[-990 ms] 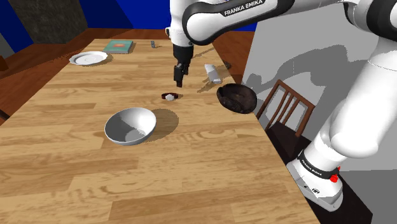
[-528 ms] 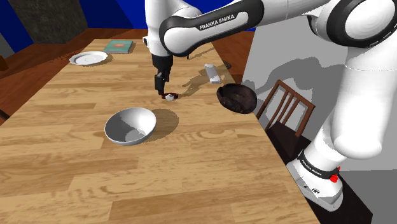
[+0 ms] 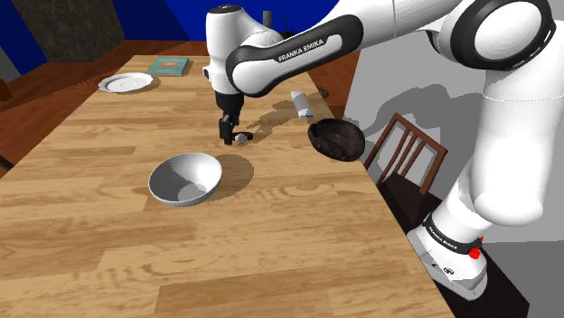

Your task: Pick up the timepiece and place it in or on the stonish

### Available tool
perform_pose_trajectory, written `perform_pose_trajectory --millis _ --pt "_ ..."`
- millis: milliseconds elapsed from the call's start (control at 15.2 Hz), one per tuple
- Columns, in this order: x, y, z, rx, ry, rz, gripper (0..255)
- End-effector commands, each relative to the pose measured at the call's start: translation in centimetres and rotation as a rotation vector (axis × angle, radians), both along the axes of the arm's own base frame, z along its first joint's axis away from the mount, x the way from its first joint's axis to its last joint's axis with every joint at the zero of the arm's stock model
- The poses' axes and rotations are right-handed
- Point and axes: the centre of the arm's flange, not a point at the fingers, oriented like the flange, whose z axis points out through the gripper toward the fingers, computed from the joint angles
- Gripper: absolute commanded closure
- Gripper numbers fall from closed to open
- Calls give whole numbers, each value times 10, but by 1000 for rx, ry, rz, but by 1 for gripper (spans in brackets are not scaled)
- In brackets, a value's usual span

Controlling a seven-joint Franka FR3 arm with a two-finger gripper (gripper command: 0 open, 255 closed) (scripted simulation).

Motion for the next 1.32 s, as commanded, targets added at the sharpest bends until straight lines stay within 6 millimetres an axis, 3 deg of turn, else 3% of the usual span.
perform_pose_trajectory --millis 0,396,462,1056,1254 --pt "0 0 -2 0 0 0 0" --pt "0 0 -2 0 0 0 0" --pt "0 0 -2 0 0 0 255" --pt "0 0 -2 0 0 0 255" --pt "0 0 14 0 0 0 255"
